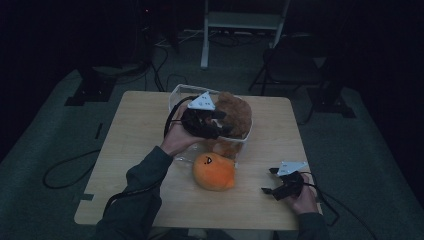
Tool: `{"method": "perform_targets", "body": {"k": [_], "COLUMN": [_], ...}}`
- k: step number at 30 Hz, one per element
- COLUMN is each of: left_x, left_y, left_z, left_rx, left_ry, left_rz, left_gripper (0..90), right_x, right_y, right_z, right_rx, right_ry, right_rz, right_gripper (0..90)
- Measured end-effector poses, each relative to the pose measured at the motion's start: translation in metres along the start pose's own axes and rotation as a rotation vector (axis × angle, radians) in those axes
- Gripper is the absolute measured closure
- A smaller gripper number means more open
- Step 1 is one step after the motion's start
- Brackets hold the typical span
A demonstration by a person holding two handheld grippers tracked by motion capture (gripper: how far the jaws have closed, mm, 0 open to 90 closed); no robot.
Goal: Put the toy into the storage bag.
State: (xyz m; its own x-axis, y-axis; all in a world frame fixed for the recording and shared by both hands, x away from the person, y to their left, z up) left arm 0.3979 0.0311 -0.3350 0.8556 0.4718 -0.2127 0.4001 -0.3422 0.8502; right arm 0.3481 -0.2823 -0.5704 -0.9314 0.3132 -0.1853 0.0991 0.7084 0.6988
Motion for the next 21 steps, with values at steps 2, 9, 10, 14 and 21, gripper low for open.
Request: {"method": "perform_targets", "body": {"k": [2, 9, 10, 14, 21], "left_x": [-0.001, -0.002, -0.002, -0.003, 0.0], "left_y": [-0.003, -0.012, -0.012, -0.017, -0.027], "left_z": [-0.001, -0.004, -0.004, -0.005, -0.007], "left_rx": [0.002, 0.011, 0.011, 0.016, 0.029], "left_ry": [-0.003, -0.015, -0.015, -0.012, -0.017], "left_rz": [-0.001, -0.001, -0.001, 0.003, -0.006], "left_gripper": [43.2, 44.5, 44.5, 44.5, 46.4], "right_x": [0.0, 0.0, 0.0, 0.0, 0.0], "right_y": [0.0, 0.0, 0.0, 0.0, 0.0], "right_z": [0.0, 0.0, 0.0, 0.0, 0.0], "right_rx": [0.0, 0.0, 0.0, 0.0, 0.0], "right_ry": [0.0, -0.001, -0.001, -0.001, -0.002], "right_rz": [0.0, 0.001, 0.001, 0.001, 0.002], "right_gripper": [11.4, 11.4, 11.4, 11.4, 11.4]}}
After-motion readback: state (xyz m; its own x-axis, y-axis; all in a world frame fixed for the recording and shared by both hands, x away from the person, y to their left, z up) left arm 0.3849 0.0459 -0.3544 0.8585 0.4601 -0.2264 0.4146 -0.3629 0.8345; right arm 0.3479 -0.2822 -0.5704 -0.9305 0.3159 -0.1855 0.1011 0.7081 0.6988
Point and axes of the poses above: each handheld gripper's, and its own axes: z roughly forward along the jaws, y roughly out of its top, x roughly to its left, the point moved 3 cm from there along z, roughly forward along the jaws, and after that the axes turned 15 degrees about -z, right-handed, at the moved point
